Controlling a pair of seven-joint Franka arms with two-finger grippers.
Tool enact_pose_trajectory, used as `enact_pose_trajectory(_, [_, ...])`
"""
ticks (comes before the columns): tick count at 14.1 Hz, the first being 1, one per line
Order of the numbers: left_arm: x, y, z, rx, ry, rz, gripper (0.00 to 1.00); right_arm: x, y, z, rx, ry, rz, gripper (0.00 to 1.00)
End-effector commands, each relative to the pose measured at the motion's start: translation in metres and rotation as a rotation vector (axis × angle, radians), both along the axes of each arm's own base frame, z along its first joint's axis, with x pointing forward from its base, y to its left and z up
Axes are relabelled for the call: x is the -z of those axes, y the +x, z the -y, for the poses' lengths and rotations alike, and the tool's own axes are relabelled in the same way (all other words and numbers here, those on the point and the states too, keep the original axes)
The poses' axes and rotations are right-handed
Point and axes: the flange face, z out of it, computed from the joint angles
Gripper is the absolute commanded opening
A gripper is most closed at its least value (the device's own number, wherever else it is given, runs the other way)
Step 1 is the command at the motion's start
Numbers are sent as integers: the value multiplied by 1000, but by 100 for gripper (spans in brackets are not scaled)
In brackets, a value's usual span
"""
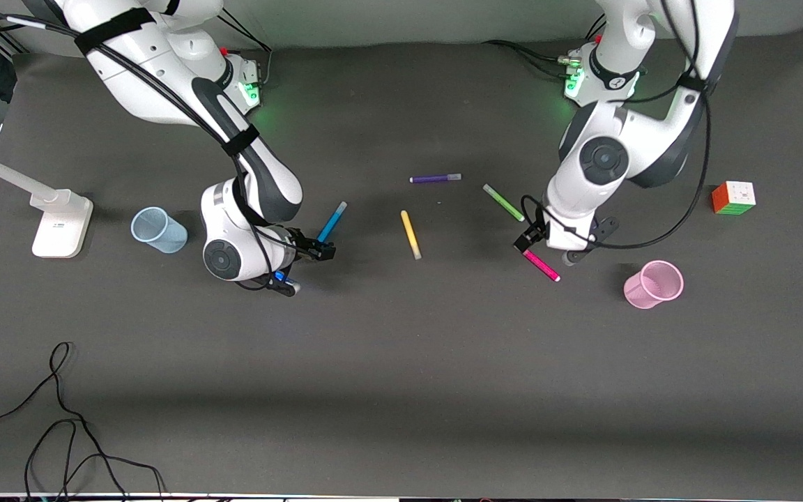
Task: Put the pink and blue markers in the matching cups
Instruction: 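Grasp the blue marker with the right gripper while the left gripper grasps the pink marker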
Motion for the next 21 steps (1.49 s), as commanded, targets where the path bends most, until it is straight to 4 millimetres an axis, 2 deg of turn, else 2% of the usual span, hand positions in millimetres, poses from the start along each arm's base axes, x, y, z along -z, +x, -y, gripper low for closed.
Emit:
enact_pose_trajectory(1, [35, 2, 5, 12, 19, 7, 100, 15, -14, -1, 67, 6, -4, 100])
enact_pose_trajectory(2, [44, 3, 5, 6, 21, 9, 100, 19, -16, -2, 77, 9, -9, 99])
enact_pose_trajectory(6, [81, 6, 3, 5, 16, 22, 100, 25, -18, -5, 75, 10, -9, 81])
enact_pose_trajectory(7, [86, 6, 2, 6, 16, 18, 100, 25, -17, -5, 76, 10, -7, 68])
enact_pose_trajectory(8, [92, 6, 1, 11, 23, 13, 100, 25, -18, -6, 73, 10, -7, 51])
enact_pose_trajectory(10, [101, 7, 1, 19, 25, 16, 100, 26, -18, -6, 71, 11, -7, 35])
enact_pose_trajectory(13, [106, 7, 1, 6, 19, 22, 98, 33, -18, -5, 76, 9, 4, 34])
enact_pose_trajectory(14, [106, 7, 1, 5, 19, 22, 88, 35, -18, -5, 77, 8, 6, 34])
enact_pose_trajectory(17, [105, 7, 1, 3, 21, 21, 44, 36, -18, -5, 76, 9, 8, 34])
enact_pose_trajectory(19, [104, 8, 1, 3, 22, 19, 25, 36, -18, -4, 77, 9, 7, 7])
enact_pose_trajectory(20, [104, 8, 0, 2, 22, 19, 17, 33, -17, -4, 78, 9, 6, 0])
enact_pose_trajectory(21, [103, 9, 0, 1, 21, 21, 9, 29, -16, -4, 82, 9, 6, 0])
